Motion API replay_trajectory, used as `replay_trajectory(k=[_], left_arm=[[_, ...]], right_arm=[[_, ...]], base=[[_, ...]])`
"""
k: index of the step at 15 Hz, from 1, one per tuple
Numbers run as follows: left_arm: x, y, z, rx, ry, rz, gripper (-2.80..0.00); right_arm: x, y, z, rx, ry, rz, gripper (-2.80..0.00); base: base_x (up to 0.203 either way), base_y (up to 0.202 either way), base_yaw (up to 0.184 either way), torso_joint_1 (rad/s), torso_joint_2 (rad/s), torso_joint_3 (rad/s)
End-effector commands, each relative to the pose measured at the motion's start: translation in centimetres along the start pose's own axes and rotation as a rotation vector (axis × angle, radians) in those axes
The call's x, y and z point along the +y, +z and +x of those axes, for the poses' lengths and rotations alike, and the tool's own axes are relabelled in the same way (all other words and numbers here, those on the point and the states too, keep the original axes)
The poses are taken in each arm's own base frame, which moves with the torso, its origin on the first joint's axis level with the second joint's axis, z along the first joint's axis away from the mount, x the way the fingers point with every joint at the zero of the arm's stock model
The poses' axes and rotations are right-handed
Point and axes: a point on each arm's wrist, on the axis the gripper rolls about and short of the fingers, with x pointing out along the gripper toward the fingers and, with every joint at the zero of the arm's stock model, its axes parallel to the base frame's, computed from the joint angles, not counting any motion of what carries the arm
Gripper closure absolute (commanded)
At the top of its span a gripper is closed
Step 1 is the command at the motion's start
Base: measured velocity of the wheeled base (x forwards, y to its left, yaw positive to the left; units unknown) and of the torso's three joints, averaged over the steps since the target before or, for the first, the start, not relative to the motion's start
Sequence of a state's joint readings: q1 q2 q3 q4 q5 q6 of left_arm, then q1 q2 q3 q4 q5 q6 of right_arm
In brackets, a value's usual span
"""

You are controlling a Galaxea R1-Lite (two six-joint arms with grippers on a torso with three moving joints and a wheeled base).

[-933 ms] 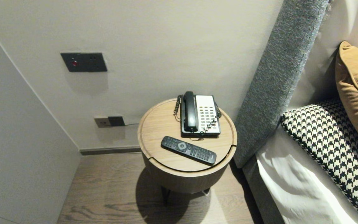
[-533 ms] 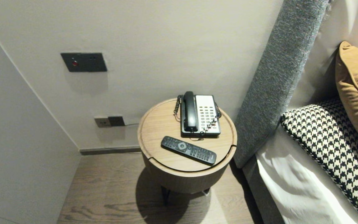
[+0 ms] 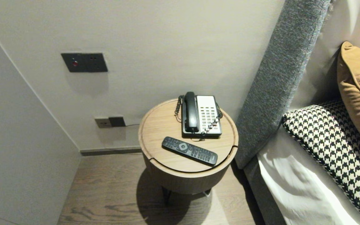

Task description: Open the nightstand drawer

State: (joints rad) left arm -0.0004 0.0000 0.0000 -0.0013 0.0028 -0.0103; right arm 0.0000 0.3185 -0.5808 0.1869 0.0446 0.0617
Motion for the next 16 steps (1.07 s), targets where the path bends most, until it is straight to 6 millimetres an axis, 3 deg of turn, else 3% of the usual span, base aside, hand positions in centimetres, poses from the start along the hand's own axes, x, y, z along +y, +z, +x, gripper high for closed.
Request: replay_trajectory(k=[1, 4, 7, 9, 12, 14, 16], left_arm=[[0.0, 0.0, 0.0, 0.000, 0.001, 0.000, 0.00], [0.0, 0.0, 0.0, 0.000, 0.000, 0.000, 0.00], [0.0, 0.0, 0.0, 0.000, -0.001, 0.000, 0.00], [0.0, 0.0, 0.0, 0.001, -0.001, 0.000, 0.00], [0.0, 0.0, 0.0, 0.000, 0.001, 0.000, 0.00], [0.0, 0.0, 0.0, 0.000, 0.001, 0.000, 0.00], [0.0, 0.0, 0.0, 0.000, 0.001, 0.000, 0.00]], right_arm=[[0.0, 3.3, 5.1, 0.138, 0.007, 0.023, 0.00], [0.7, 7.1, 13.0, 0.264, 0.087, 0.094, 0.00], [2.4, 6.7, 20.7, 0.417, 0.136, 0.142, 0.00], [3.6, 4.4, 25.2, 0.542, 0.120, 0.178, 0.00], [4.9, -0.6, 29.9, 0.729, 0.075, 0.196, 0.00], [5.2, -3.3, 32.0, 0.813, 0.054, 0.196, 0.00], [5.5, -4.7, 32.9, 0.842, 0.054, 0.198, 0.00]], base=[[0.000, 0.000, 0.000, 0.000, 0.00, 0.000], [0.000, 0.000, 0.000, 0.000, 0.00, 0.000], [0.000, 0.000, 0.000, 0.000, 0.00, 0.000], [0.000, 0.000, 0.000, 0.000, 0.00, 0.000], [0.000, 0.000, 0.000, 0.000, 0.00, 0.000], [0.000, 0.000, 0.000, 0.000, 0.00, 0.000], [0.000, 0.000, 0.000, 0.000, 0.00, 0.000]])
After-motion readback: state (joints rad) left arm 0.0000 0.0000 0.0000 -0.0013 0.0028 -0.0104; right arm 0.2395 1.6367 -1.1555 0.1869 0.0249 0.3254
